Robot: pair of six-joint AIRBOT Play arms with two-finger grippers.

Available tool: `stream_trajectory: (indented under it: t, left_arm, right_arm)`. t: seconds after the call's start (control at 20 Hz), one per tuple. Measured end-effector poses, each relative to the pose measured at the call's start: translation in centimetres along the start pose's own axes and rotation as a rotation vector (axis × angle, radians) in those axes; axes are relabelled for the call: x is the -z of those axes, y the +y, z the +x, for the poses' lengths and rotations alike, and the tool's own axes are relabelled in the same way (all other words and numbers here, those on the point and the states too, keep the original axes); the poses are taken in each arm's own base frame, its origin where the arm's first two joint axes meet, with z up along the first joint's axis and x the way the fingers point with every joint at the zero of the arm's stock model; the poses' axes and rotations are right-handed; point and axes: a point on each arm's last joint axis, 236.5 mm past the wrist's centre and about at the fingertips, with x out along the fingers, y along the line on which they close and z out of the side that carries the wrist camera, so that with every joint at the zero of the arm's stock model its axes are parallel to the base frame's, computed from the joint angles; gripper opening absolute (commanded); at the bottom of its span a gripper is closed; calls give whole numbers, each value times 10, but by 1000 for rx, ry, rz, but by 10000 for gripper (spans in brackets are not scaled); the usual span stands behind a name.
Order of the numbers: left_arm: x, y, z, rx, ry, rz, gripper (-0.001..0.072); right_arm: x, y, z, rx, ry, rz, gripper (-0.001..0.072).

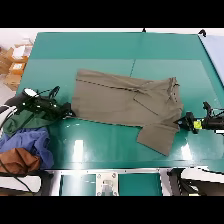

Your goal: Fold the shirts.

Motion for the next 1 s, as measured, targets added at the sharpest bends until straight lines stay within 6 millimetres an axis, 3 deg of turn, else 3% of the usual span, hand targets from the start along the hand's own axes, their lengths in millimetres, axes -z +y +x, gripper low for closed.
stream_trajectory:
  t: [0.1, 0.2, 0.3, 0.35, 0.45, 0.55, 0.7, 0.85, 0.9, 1.0]
  left_arm:
    - [-17, -5, -17, -29, -45, 58, 29]
    - [-37, -47, -52, 36, -116, 125, 30]
    - [-58, -97, -109, 70, -244, 242, 30]
    - [-68, -131, -147, 90, -338, 320, 31]
    - [-67, -198, -231, 100, -526, 495, 31]
    - [-44, -266, -319, 101, -742, 672, 31]
    - [31, -350, -428, 90, -1031, 912, 31]
    - [101, -389, -488, 56, -1231, 1048, 31]
    - [116, -393, -498, 39, -1267, 1063, 31]
    - [123, -388, -508, -18, -1301, 1041, 31]
  right_arm:
    - [-8, 19, -13, -33, -30, -37, 20]
    - [-35, 57, -43, -94, -133, -103, 20]
    - [-63, 120, -94, -199, -284, -214, 20]
    - [-73, 158, -128, -261, -376, -286, 20]
    - [-73, 243, -205, -381, -568, -461, 20]
    - [-43, 321, -282, -467, -756, -654, 20]
    - [37, 409, -373, -504, -1034, -932, 20]
    - [122, 457, -429, -464, -1304, -1135, 21]
    - [142, 462, -439, -422, -1376, -1177, 20]
    - [172, 467, -452, -333, -1488, -1235, 20]
